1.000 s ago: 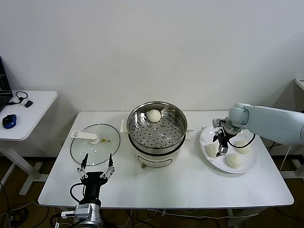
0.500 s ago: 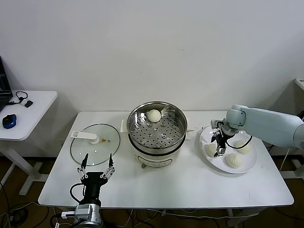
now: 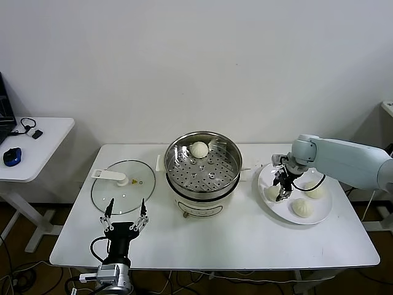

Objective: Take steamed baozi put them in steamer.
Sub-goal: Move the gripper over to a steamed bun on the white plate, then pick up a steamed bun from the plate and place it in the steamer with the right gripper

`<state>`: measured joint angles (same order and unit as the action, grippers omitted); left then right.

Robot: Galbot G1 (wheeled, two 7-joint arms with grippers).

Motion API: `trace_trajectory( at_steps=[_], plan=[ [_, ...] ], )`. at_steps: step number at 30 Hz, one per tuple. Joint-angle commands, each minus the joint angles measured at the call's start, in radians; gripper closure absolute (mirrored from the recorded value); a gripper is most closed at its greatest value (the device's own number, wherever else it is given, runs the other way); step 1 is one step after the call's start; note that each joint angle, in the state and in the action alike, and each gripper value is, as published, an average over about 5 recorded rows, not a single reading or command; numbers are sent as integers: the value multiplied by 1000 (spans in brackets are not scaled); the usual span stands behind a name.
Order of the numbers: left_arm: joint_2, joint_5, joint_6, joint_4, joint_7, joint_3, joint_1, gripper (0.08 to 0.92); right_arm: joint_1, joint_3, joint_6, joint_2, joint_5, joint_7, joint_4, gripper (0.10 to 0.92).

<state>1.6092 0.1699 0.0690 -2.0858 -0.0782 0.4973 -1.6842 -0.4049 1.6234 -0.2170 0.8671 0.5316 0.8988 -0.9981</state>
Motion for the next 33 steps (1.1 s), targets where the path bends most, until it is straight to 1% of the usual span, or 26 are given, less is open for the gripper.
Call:
trace_trajectory(
  at_steps=[1,11,16,20,26,33],
  plan=[
    [40,-1,0,-2,0,0,1,177,-18,8,2,-5,-4,9,-12,393],
    [40,-1,0,-7,0,-2,0,177,-191,135,2,1,29,35,-112,420],
    [39,-2,0,-13,1,-4,-1,177,-326,206,1,22,77,42,-181,428],
    [39,-1,-2,-21,3,-7,-5,177,-473,285,3,60,139,49,-255,426],
    [39,-2,-6,-32,5,-12,-8,177,-707,379,-3,125,299,63,-377,423],
    [35,-3,-13,-47,12,-22,-13,177,-827,386,-37,191,429,61,-446,423]
  ],
)
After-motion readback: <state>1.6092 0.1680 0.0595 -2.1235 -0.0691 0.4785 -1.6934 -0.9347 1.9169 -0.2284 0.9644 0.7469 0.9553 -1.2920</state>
